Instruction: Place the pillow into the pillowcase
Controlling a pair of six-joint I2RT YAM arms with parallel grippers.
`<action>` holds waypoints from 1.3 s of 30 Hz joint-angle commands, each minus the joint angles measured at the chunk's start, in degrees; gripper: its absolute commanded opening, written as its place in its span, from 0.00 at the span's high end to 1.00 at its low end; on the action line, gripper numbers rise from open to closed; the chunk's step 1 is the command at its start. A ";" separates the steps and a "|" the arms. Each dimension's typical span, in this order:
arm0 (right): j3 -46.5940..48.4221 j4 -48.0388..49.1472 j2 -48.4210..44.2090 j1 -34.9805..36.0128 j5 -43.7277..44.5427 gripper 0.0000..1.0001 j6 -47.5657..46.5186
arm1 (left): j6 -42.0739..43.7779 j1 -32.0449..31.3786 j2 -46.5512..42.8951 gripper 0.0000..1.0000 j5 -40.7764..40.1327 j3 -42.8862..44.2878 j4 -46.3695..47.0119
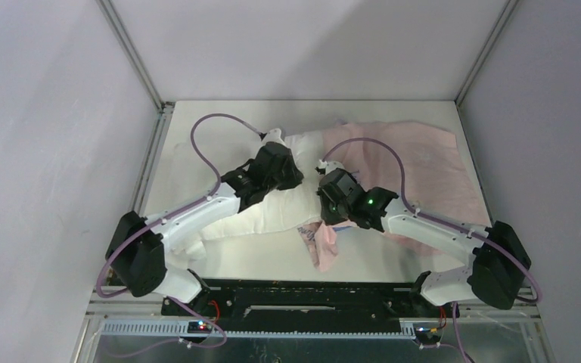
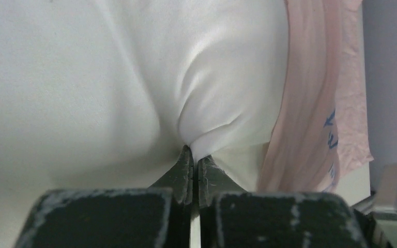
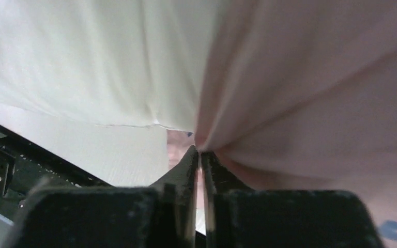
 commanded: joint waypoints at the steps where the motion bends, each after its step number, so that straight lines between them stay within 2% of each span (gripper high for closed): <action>1: 3.55 3.95 -6.32 -0.21 -1.96 0.81 -0.31 | -3.34 -2.82 -0.23 1.00 5.61 -3.82 2.66; 6: 12.08 -0.31 -8.97 -3.13 1.35 0.47 -5.82 | -5.34 -3.58 1.97 1.00 7.92 -12.53 8.63; 7: 13.51 -0.45 -8.46 -4.62 1.53 0.44 -6.58 | -5.65 -3.82 2.36 1.00 7.98 -14.31 9.82; 12: 22.42 -1.78 1.25 -11.14 2.99 0.43 -9.85 | -7.45 -4.80 4.90 1.00 9.75 -20.88 16.23; 16: 29.56 -4.35 9.71 -13.13 8.61 0.42 -12.31 | -7.80 -5.69 6.75 1.00 9.84 -22.78 18.60; 24: 40.44 -10.47 22.47 -15.52 21.85 0.44 -15.87 | -7.39 -5.87 7.92 1.00 11.60 -23.44 19.85; 31: 42.20 -9.23 26.75 -16.95 25.44 0.46 -18.05 | -7.03 -6.00 7.29 1.00 11.62 -23.61 19.85; 34: 43.72 -9.87 29.19 -17.61 25.29 0.54 -18.22 | -6.65 -5.95 6.85 1.00 11.50 -23.46 19.41; 39: 45.81 -10.13 31.74 -18.40 25.04 0.76 -19.50 | -5.82 -6.07 5.58 1.00 11.22 -23.46 18.75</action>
